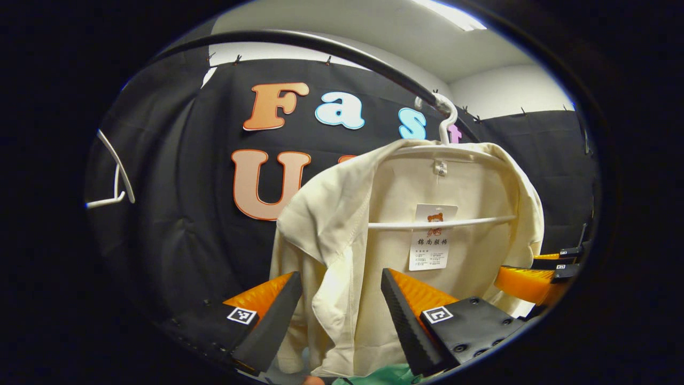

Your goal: Grasp the clothes on the hanger with both hands and then place them into the laundry hamper below.

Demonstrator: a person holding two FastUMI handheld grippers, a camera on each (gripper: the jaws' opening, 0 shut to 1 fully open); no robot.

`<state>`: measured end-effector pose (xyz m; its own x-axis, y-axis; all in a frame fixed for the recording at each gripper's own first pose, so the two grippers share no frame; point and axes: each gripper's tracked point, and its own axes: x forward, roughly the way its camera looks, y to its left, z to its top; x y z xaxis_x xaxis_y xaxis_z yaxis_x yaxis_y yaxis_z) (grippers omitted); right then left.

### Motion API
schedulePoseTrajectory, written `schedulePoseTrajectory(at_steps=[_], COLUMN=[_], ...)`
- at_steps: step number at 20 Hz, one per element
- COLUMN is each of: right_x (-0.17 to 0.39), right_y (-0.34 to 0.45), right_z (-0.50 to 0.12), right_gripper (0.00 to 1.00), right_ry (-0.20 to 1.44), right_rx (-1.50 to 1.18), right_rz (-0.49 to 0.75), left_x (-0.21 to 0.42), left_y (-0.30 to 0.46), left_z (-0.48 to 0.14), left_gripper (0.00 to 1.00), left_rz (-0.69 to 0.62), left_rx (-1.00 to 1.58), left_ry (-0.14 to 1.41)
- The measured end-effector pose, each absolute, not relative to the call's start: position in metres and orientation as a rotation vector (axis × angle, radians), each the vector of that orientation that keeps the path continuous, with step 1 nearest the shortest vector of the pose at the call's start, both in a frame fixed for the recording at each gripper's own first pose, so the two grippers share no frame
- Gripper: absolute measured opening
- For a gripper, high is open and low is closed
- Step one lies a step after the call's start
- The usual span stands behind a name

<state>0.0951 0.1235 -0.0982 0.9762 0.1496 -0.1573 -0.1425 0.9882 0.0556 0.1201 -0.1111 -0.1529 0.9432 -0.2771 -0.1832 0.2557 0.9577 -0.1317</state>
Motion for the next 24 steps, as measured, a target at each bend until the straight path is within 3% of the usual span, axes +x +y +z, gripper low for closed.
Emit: schedulePoseTrajectory(at_steps=[2,3,4,5,6,8,9,12,14,15,19,24], right_x=[0.098,0.101,0.101,0.099,0.100,0.105,0.105,0.105,0.102,0.099,0.083,0.078], right_y=[0.120,0.117,0.113,0.108,0.103,0.099,0.097,0.088,0.086,0.084,0.071,0.025], right_z=[-0.099,-0.104,-0.106,-0.106,-0.105,-0.098,-0.096,-0.095,-0.094,-0.090,-0.069,-0.001], right_gripper=[0.50,0.46,0.29,0.30,0.19,0.12,0.08,0.02,0.01,0.01,0.00,0.00], right_ry=[0.171,0.181,0.190,0.191,0.186,0.181,0.178,0.177,0.179,0.179,0.160,0.063], right_rx=[0.045,0.045,0.049,0.055,0.064,0.071,0.063,0.042,0.044,0.046,0.028,-0.023], right_rz=[0.141,0.139,0.134,0.126,0.121,0.122,0.121,0.120,0.123,0.123,0.118,0.044], left_x=[0.128,0.131,0.133,0.134,0.135,0.136,0.138,0.138,0.138,0.135,0.124,0.124], left_y=[-0.114,-0.114,-0.114,-0.115,-0.116,-0.114,-0.113,-0.115,-0.106,-0.107,-0.089,-0.035], left_z=[-0.162,-0.165,-0.169,-0.171,-0.173,-0.176,-0.177,-0.178,-0.180,-0.184,-0.162,-0.090], left_gripper=[1.00,0.96,0.96,0.96,0.98,0.87,0.74,0.34,0.34,0.12,0.07,0.10], left_rz=[-0.269,-0.262,-0.259,-0.266,-0.275,-0.273,-0.270,-0.279,-0.231,-0.239,-0.207,-0.088], left_rx=[-0.107,-0.111,-0.118,-0.129,-0.140,-0.126,-0.117,-0.139,-0.133,-0.139,-0.055,0.030], left_ry=[0.218,0.221,0.227,0.234,0.237,0.235,0.230,0.232,0.251,0.270,0.239,0.130])
